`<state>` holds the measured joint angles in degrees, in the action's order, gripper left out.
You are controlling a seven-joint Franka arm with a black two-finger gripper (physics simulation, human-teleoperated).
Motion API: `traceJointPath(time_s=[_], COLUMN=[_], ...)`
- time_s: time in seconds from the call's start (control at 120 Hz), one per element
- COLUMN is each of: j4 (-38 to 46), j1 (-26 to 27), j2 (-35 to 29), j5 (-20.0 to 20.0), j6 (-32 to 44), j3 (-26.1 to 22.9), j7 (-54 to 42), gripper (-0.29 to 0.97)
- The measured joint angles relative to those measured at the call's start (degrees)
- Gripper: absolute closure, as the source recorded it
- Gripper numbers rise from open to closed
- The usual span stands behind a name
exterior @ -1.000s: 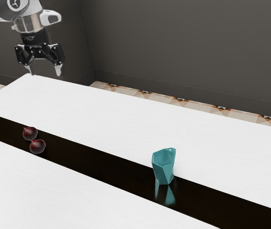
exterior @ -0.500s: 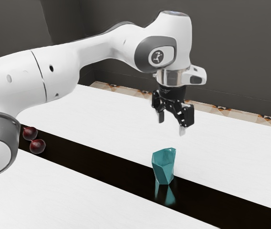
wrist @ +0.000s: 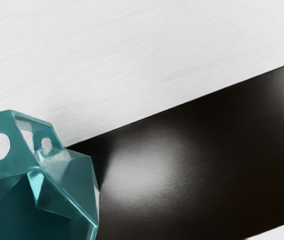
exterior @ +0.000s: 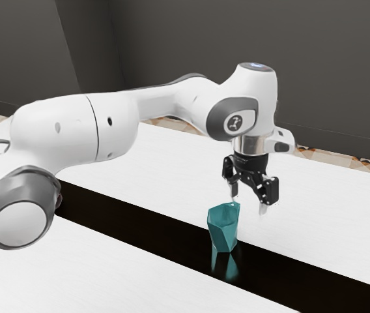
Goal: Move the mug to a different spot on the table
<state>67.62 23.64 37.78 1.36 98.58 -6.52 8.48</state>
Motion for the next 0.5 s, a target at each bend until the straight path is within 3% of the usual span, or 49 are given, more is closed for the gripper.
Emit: traceJointPath(time_s=[0.5], j4=[-4.8], j1=[-0.5], j2=[7.0], j5=[1.4], j6=[3.8], j3=[5.3], j7=[0.2], gripper=[0.0])
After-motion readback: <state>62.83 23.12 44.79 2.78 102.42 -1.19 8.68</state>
